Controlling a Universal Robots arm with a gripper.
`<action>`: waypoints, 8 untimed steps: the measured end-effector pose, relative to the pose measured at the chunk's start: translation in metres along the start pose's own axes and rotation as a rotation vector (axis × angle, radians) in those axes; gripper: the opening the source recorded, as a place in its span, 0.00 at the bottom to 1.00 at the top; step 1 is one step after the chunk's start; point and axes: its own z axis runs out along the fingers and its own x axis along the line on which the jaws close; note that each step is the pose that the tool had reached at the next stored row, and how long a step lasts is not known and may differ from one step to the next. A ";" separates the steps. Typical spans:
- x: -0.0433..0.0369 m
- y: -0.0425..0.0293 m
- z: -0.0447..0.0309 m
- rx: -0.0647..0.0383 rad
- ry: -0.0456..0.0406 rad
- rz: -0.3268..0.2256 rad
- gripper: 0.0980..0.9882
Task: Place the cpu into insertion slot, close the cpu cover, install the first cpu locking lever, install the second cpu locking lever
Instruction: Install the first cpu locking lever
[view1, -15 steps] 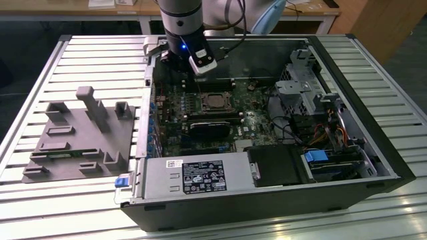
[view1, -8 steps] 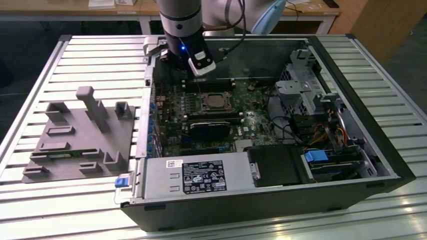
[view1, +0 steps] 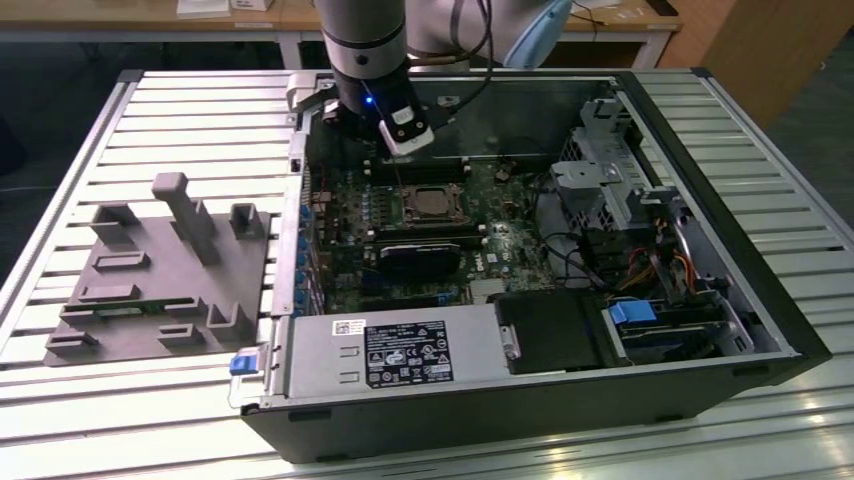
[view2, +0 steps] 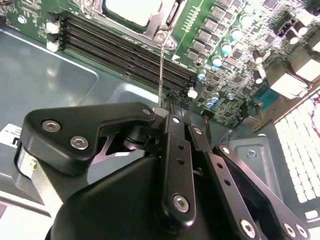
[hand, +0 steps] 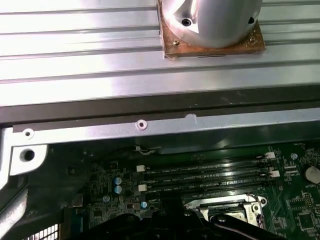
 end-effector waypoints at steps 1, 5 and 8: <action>-0.0014 0.0000 0.0005 0.000 0.0000 0.000 0.01; -0.0088 0.0004 0.0023 0.000 0.0000 0.000 0.01; -0.0152 0.0009 0.0034 0.000 0.0000 0.000 0.01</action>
